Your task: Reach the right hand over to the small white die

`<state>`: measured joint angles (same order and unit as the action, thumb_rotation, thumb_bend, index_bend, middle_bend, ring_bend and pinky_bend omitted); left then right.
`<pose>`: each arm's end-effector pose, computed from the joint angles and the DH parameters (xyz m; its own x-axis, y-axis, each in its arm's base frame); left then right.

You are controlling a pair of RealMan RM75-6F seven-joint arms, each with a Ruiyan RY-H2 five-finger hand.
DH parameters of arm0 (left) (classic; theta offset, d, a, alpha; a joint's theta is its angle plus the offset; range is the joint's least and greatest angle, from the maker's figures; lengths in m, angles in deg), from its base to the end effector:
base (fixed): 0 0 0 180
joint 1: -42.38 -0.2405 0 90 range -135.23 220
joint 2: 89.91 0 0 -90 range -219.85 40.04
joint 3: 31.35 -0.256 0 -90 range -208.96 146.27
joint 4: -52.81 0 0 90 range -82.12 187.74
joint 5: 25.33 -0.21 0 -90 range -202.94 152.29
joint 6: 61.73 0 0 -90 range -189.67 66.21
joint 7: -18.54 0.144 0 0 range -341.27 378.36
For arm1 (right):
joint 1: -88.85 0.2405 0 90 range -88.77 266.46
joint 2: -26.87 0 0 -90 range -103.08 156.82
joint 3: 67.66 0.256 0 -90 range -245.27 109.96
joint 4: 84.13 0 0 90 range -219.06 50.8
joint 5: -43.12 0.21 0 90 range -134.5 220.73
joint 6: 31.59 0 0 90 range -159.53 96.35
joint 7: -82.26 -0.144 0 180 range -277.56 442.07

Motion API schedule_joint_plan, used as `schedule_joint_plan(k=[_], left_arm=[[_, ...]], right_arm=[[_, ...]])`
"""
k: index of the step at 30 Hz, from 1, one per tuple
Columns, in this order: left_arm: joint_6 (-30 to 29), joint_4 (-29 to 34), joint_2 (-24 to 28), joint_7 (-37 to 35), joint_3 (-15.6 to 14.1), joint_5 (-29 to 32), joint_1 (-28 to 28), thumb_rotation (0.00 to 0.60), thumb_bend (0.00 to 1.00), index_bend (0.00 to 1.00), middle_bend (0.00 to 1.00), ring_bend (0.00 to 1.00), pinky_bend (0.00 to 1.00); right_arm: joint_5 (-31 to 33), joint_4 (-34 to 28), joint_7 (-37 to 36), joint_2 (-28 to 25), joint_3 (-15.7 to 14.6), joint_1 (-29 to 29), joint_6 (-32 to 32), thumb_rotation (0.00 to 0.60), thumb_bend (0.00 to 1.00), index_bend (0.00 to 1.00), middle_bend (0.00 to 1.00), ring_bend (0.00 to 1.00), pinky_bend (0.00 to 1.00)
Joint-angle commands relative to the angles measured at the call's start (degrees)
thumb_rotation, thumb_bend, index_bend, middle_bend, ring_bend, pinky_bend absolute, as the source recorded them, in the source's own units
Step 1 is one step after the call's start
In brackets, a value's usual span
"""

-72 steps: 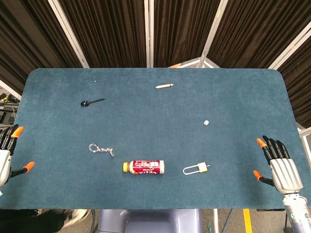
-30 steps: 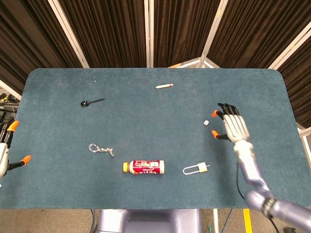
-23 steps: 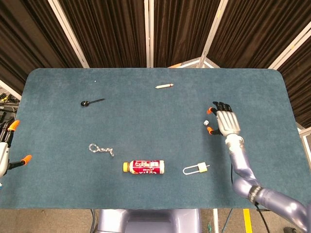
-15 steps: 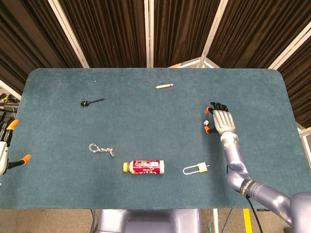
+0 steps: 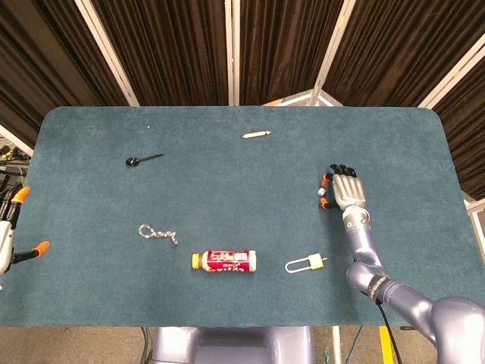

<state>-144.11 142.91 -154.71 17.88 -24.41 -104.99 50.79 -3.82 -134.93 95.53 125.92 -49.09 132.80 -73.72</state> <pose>-0.3159 0.2156 0.1698 0.3890 -0.0497 0.9199 0.9210 0.0438 -0.3871 -0.2499 -0.4240 -0.0079 0.3060 -0.2910 0.9064 -0.9334 0.0955 0.3458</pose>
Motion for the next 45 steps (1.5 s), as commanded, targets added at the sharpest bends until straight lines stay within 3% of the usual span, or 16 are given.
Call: schedule_joint_plan(k=[1,13,24,29,35,45], left_arm=[[0.0,0.0,0.0,0.0,0.0,0.0,0.0,0.6,0.12,0.0,0.0,0.0,0.0],[0.5,-0.1,-0.3,0.2,0.0,0.3,0.4,0.6,0.12,0.0,0.0,0.0,0.0],[1.1,-0.3,-0.5,0.4,-0.2,0.3,0.7,0.6,0.12,0.0,0.0,0.0,0.0],[1.3,-0.4,-0.5,0.4,-0.3,0.3,0.8,0.6,0.12,0.0,0.0,0.0,0.0],[1.5,-0.6,-0.6,0.3,-0.3,0.5,0.9,0.6,0.12,0.0,0.0,0.0,0.0],[1.3,-0.5,-0.6,0.4,-0.5,0.0,0.9,0.6,0.12,0.0,0.0,0.0,0.0]], right_arm=[[-0.1,1.1,-0.3,0.6,-0.1,0.2,0.6,0.6,0.25,0.42,0.1,0.0,0.0],[-1.7,5.9,-3.3,3.0,0.0,0.9,2.1,0.6,0.26,0.47,0.13,0.0,0.0],[-3.2,7.7,-4.8,4.4,0.4,1.3,2.1,0.6,0.38,0.56,0.2,0.0,0.0],[-4.3,6.8,-5.4,4.1,0.7,1.1,0.8,0.6,0.39,0.57,0.2,0.0,0.0],[-6.8,0.5,-5.8,0.7,0.9,-0.3,-3.3,0.6,0.39,0.57,0.21,0.0,0.0],[-14.2,-25.4,-6.1,-12.6,-1.9,-8.6,-15.8,0.6,0.39,0.57,0.21,0.0,0.0]])
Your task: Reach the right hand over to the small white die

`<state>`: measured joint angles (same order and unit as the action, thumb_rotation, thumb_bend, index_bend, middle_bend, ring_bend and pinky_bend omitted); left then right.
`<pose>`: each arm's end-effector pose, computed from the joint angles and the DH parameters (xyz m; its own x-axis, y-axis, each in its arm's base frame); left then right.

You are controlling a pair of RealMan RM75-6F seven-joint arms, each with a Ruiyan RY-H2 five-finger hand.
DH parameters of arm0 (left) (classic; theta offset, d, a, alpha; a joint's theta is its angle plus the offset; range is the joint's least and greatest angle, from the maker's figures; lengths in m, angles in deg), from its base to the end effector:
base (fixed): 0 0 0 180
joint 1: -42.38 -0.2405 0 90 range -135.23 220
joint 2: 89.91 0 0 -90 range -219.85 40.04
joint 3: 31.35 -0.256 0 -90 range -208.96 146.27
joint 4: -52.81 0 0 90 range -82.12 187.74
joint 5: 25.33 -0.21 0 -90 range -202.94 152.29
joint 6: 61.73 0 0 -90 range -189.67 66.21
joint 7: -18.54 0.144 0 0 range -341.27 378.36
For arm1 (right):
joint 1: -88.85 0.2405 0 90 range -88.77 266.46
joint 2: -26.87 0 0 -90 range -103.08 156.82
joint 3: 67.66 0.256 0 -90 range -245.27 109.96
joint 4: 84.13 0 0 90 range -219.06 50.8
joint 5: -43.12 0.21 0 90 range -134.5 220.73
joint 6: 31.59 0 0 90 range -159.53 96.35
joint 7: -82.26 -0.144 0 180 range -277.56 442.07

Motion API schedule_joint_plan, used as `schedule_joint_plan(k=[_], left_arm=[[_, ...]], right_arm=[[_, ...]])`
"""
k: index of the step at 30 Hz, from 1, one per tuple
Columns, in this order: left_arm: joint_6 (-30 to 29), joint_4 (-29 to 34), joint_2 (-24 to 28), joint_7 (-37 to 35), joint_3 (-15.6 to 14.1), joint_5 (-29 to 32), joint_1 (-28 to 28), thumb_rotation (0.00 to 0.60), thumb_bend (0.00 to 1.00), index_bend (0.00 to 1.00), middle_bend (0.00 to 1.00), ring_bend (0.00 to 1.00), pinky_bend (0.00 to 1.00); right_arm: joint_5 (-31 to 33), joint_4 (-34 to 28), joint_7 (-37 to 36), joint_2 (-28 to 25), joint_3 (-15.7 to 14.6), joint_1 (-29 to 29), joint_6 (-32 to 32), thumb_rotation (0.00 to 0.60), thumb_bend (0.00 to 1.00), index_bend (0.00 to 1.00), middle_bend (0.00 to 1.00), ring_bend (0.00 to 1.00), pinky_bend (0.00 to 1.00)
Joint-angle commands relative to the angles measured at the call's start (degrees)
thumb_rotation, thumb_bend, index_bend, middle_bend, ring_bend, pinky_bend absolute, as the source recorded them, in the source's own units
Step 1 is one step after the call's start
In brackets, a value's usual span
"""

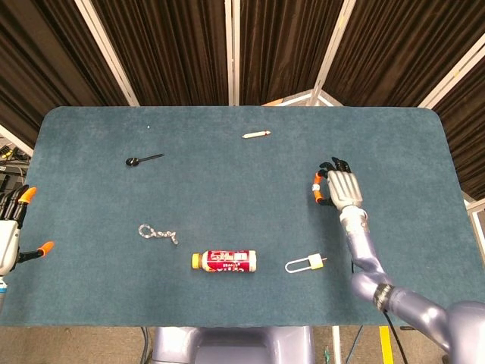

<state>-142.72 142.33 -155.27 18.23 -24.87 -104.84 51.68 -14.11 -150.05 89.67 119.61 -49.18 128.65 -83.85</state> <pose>-0.3164 0.2192 0.1634 0.3946 -0.0235 0.9186 0.9186 0.0341 -0.3937 -0.2172 -0.4011 0.0160 0.2453 -0.1794 0.9527 -0.9694 -0.0411 0.2418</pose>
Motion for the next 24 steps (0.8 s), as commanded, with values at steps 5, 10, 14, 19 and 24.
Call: schedule_joint_plan(k=[5,10,14,19,24], left_arm=[[-1.0,0.6,0.0,0.3,-0.2,-1.1,-0.1,0.6,0.12,0.0,0.0,0.0,0.0],[-1.7,1.3,0.2,0.5,-0.5,-2.0,-0.3,0.6,0.12,0.0,0.0,0.0,0.0],[-2.1,1.6,0.4,0.4,-0.5,-2.3,-0.5,0.6,0.12,0.0,0.0,0.0,0.0],[-2.2,1.6,0.6,-0.2,-0.6,-2.4,-0.6,0.6,0.12,0.0,0.0,0.0,0.0],[-2.9,1.7,0.8,-0.8,-0.7,-2.9,-0.9,0.6,0.12,0.0,0.0,0.0,0.0]], right_arm=[[-7.4,-19.8,0.6,-10.3,-4.3,-7.6,-9.8,0.6,0.38,0.57,0.21,0.0,0.0],[-7.7,-23.1,1.8,-10.6,-4.8,-8.1,-11.1,0.6,0.36,0.54,0.2,0.0,0.0],[-8.5,-25.5,3.9,-10.5,-5.4,-8.1,-11.8,0.6,0.25,0.44,0.13,0.0,0.0],[-8.1,-26.5,9.3,-10.4,-6.2,-7.7,-12.8,0.6,0.16,0.3,0.07,0.0,0.0],[-7.2,-27.9,10.4,-10.4,-6.5,-8.4,-14.0,0.6,0.15,0.27,0.06,0.0,0.0]])
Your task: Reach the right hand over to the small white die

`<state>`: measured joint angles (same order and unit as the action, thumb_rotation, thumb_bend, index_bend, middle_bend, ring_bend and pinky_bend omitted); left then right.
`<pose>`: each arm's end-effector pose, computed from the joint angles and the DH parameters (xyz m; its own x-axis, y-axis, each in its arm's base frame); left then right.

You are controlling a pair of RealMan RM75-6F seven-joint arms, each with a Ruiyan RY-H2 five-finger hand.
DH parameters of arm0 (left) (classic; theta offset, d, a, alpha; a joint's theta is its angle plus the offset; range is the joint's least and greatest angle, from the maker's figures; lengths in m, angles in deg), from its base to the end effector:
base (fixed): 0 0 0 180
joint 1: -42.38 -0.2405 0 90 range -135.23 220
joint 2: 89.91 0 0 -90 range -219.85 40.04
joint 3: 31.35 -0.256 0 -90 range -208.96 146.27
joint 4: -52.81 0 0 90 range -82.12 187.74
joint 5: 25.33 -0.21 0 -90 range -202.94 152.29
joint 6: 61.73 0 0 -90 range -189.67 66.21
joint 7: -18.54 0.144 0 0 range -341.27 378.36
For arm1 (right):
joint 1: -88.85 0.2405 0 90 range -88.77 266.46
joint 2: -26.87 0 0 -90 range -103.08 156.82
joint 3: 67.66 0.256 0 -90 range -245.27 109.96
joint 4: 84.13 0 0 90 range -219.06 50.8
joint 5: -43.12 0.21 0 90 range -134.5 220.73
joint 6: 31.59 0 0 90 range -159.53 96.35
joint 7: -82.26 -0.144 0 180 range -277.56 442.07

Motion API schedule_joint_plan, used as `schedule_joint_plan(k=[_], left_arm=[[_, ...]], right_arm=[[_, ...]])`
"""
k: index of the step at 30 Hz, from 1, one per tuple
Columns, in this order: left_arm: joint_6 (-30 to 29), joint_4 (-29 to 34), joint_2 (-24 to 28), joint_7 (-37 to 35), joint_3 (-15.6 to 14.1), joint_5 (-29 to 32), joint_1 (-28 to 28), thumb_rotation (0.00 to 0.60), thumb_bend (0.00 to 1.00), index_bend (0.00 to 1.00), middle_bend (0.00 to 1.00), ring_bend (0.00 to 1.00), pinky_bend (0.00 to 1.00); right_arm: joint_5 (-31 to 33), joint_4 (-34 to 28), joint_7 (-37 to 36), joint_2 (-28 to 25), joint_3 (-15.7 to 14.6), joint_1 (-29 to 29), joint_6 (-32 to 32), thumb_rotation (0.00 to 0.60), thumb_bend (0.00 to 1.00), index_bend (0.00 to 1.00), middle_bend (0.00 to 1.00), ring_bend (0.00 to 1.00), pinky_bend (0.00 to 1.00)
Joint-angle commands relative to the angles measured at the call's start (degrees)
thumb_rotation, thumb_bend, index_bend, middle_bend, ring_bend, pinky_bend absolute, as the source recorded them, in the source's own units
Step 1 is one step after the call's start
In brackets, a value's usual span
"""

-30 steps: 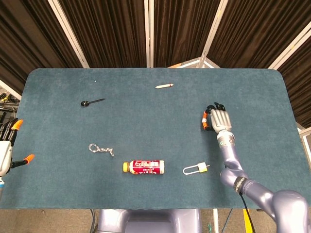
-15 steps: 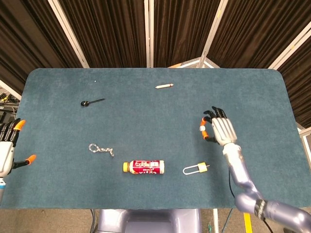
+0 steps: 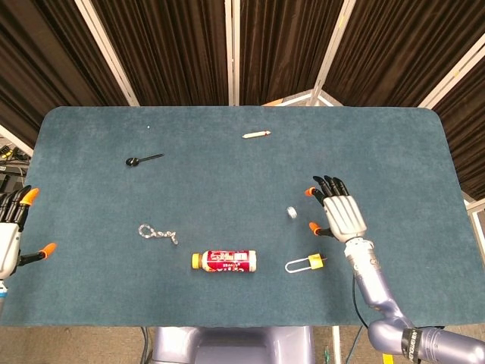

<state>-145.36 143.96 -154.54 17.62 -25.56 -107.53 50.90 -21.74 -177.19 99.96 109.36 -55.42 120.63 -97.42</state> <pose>-0.3071 0.2117 0.1660 0.3787 -0.0496 0.9242 0.9252 -0.0040 -0.3794 -0.1858 -0.3195 0.0413 0.3100 -0.1445 0.9397 -0.9407 -0.1902 0.2810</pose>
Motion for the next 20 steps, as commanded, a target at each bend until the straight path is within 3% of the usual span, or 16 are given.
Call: schedule_joint_plan(k=[1,5,10,20], left_arm=[[-0.4,0.1,0.2,-0.2,-0.1,-0.3,-0.2,0.6,0.12,0.0,0.0,0.0,0.0],[-1.1,0.4,0.5,-0.6,-0.2,-0.8,-0.6,0.6,0.12,0.0,0.0,0.0,0.0],[-1.9,0.6,0.7,-0.8,-0.5,-1.4,-1.0,0.6,0.12,0.0,0.0,0.0,0.0],[-3.5,1.0,0.9,-0.1,-1.1,-2.8,-1.9,0.6,0.12,0.0,0.0,0.0,0.0]], right_arm=[[0.4,-1.0,0.2,-0.4,-0.3,-0.6,-0.7,0.6,0.15,0.27,0.06,0.0,0.0],[-0.7,-2.5,0.1,-2.2,-1.6,-2.3,-2.3,0.6,0.15,0.26,0.03,0.0,0.0],[-5.1,-3.6,-3.5,-6.0,-5.2,-7.1,-6.6,0.6,0.15,0.22,0.01,0.0,0.0],[-17.4,1.1,-14.4,-12.6,-13.6,-18.2,-18.0,0.6,0.13,0.13,0.0,0.0,0.0]])
